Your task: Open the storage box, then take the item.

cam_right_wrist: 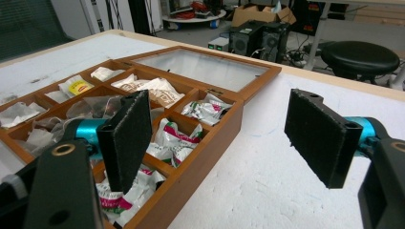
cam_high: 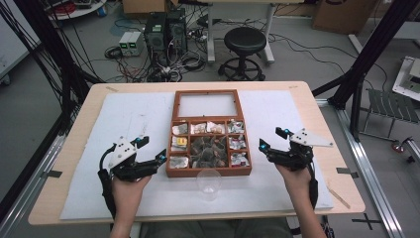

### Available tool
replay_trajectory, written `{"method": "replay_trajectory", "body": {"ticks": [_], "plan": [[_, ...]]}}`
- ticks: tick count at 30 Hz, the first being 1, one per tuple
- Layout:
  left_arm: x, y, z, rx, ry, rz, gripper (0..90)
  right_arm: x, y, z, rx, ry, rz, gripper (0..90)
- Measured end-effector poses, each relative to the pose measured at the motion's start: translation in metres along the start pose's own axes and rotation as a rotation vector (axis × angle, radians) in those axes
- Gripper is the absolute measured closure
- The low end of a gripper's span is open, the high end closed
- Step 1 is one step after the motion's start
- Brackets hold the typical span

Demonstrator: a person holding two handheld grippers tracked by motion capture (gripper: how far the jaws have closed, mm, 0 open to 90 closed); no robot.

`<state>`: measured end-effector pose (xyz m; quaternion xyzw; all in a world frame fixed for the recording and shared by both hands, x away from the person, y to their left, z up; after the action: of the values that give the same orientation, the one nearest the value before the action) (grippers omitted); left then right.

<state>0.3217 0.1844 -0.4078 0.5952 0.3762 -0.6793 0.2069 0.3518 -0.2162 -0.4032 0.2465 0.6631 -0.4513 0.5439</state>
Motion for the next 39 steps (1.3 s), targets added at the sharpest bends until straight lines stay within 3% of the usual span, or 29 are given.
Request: {"method": "replay_trajectory", "body": {"ticks": [8, 14, 24, 36, 39], "plan": [[0.004, -0.006, -0.004, -0.009, -0.023, -0.002, 24.4, -0.002, -0.006, 0.003, 0.011, -0.008, 0.007, 24.7], [0.002, -0.009, -0.001, 0.008, -0.031, 0.017, 23.8, -0.002, -0.006, 0.001, 0.008, -0.017, 0.005, 24.7], [0.007, -0.008, -0.003, 0.028, -0.054, 0.006, 23.6, -0.001, -0.001, -0.001, 0.018, -0.038, -0.008, 24.5], [-0.005, 0.004, -0.002, 0.088, -0.073, 0.028, 23.0, -0.002, -0.005, 0.003, 0.026, -0.036, -0.001, 24.5], [-0.009, 0.014, -0.005, 0.099, -0.07, 0.005, 23.0, -0.003, -0.005, 0.004, 0.025, -0.038, 0.002, 24.5]]}}
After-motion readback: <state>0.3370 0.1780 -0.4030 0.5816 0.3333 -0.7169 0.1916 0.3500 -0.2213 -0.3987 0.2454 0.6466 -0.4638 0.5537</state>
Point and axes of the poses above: each handheld gripper's, and its own axes: y roughly forward along the jaws, x roughly out of its underside, z roughly to its right, the point moved 6 cm from there along y, roughly forward along the jaws, and after that the axes turned 5 degrees about x, right-handed, at the moved point
